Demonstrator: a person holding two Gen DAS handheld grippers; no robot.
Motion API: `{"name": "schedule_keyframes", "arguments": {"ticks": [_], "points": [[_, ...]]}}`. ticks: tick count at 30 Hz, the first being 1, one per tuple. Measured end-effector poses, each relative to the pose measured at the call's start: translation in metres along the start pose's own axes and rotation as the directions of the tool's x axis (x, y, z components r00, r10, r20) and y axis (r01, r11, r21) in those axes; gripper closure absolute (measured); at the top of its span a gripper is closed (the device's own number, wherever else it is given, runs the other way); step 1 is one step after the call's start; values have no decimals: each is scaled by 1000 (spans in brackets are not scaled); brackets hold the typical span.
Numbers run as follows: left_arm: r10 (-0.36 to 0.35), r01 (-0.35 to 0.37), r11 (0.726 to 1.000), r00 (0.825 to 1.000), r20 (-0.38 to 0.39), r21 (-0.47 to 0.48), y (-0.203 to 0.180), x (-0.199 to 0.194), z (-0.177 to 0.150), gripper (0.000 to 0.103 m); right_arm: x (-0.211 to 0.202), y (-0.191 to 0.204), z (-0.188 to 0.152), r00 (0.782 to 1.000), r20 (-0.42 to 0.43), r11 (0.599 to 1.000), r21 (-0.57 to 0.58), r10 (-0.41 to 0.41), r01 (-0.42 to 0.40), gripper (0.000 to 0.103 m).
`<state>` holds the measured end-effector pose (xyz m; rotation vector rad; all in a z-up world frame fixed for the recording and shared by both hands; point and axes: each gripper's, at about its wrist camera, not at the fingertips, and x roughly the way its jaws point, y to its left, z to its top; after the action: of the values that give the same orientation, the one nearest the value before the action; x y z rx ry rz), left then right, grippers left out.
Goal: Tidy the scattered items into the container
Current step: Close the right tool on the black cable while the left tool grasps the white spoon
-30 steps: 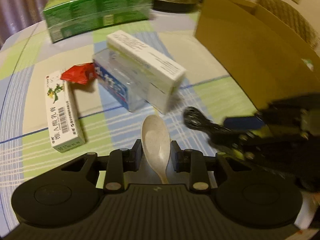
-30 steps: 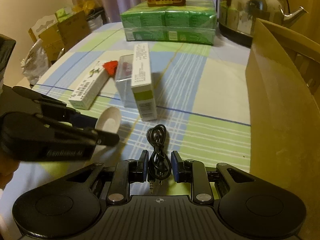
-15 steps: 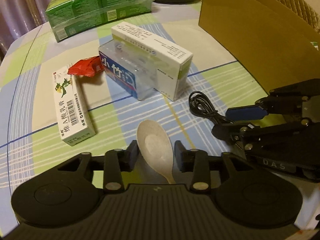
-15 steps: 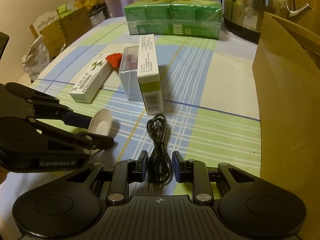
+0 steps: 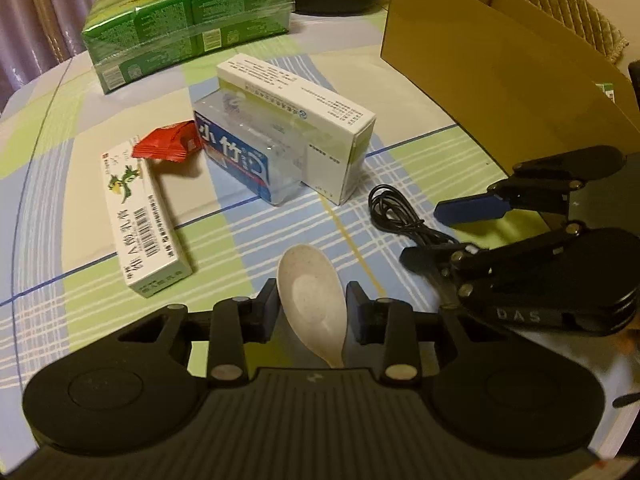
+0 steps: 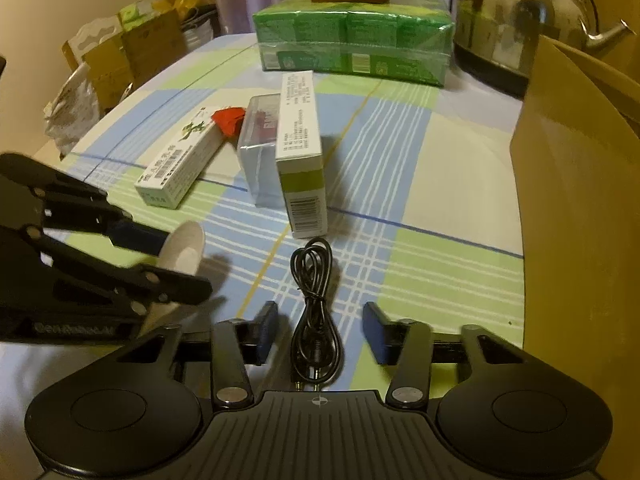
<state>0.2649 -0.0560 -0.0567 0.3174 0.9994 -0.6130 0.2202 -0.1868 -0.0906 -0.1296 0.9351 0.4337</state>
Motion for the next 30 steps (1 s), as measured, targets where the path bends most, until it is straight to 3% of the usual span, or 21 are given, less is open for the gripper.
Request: {"name": "schedule_keyframes", "arguments": {"ticks": [2,5,9,12,15,17,29,30], "points": [[19,-19,1000,1000,-5,7,-1,1,-1,73,0,4,0,1000,-5,1000,-29,-8,8,83],[46,-46,999,999,-20,10,-2,4,-2,72,0,5,1,1000,-22,1000,-16,-11,11,84],[77,-78,997,996,-43,-7,-2,5,-4,62,0,2,1,1000,-29,1000,-7,-12,12,85],[87,-89,995,995,-47,-45,2,5,-5,61,0,4,1,999,-29,1000,-11,-15,14,85],[74,-77,993,996,-39,-84,7,6,-5,63,1,6,2,1000,-29,1000,-15,-11,11,85],[69,-71,994,997,-34,-79,6,6,-4,72,1,7,2,1000,-30,1000,-14,-10,9,85],[46,-45,998,999,28,-46,-7,-14,9,73,-15,6,10,1000,30,1000,20,2,-3,87],[47,-45,998,998,37,-47,-7,-17,11,73,-17,7,11,999,38,1000,20,5,-6,101]]}}
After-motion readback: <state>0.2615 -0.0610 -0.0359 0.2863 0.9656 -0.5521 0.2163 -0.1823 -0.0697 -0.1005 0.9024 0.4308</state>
